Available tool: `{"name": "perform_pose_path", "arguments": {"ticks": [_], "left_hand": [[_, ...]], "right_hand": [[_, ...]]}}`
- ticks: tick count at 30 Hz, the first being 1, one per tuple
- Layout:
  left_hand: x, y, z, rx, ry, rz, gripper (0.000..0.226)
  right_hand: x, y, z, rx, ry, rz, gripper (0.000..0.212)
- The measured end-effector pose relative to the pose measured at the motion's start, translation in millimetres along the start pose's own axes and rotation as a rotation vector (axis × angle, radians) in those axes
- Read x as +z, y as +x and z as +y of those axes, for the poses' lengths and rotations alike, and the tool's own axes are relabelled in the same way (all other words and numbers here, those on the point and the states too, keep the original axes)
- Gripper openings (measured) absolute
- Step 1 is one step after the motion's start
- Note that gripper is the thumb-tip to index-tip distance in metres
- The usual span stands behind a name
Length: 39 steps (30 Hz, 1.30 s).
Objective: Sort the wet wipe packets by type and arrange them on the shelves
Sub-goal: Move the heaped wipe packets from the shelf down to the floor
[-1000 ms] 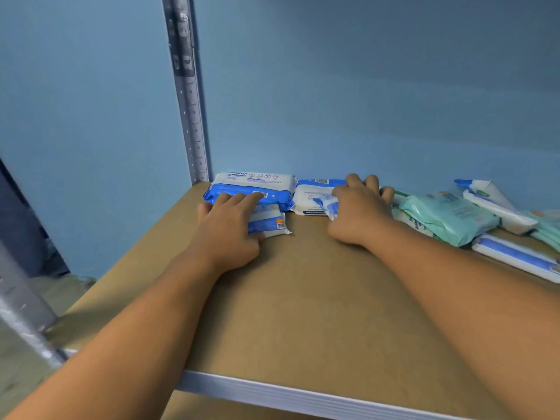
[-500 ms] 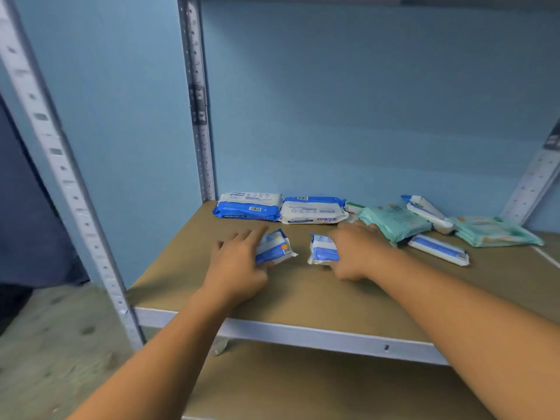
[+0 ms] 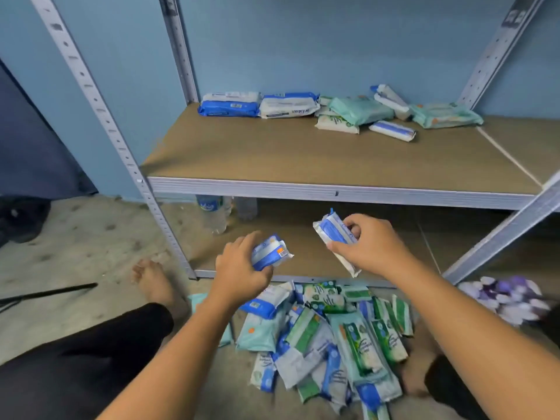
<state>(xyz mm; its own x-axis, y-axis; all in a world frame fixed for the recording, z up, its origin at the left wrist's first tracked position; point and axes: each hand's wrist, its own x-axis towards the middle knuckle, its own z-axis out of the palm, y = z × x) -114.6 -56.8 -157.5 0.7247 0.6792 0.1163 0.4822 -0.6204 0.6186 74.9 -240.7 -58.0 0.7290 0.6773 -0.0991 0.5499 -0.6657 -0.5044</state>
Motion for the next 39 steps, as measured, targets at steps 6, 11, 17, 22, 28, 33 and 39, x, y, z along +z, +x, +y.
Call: {"name": "perform_pose_path", "arguments": {"ticks": [6, 11, 17, 22, 28, 33, 39], "left_hand": [[91.1, -82.8, -40.1, -0.313, 0.001, -0.356, 0.075], [134.2, -122.8, -64.2, -0.323, 0.101, -0.652, 0.070], [157.7, -132.5, -82.6, -0.266, 0.242, -0.804, 0.062], [177.8, -143.7, -99.4, -0.200, 0.367, -0.944, 0.063], [182.8, -154.5, -122.7, -0.201, 0.430, -0.955, 0.044], [182.4, -161.1, -133.0, -0.324, 0.406, -0.979, 0.030], [186.5, -167.7, -130.0, -0.410, 0.295, -1.011, 0.040]], "right_hand": [[104.4, -54.0, 79.0, 0.248, -0.020, -0.217, 0.055], [165.5, -89.2, 116.6, 0.259, -0.130, -0.451, 0.068], [215.7, -114.3, 138.5, 0.104, -0.348, -0.678, 0.059], [250.1, -122.1, 140.0, -0.045, -0.488, -0.790, 0.044], [280.6, -129.9, 128.1, -0.098, -0.462, -0.788, 0.049], [296.1, -134.7, 126.4, -0.092, -0.494, -0.798, 0.050], [300.3, -138.7, 132.0, -0.092, -0.493, -0.782, 0.050]]}}
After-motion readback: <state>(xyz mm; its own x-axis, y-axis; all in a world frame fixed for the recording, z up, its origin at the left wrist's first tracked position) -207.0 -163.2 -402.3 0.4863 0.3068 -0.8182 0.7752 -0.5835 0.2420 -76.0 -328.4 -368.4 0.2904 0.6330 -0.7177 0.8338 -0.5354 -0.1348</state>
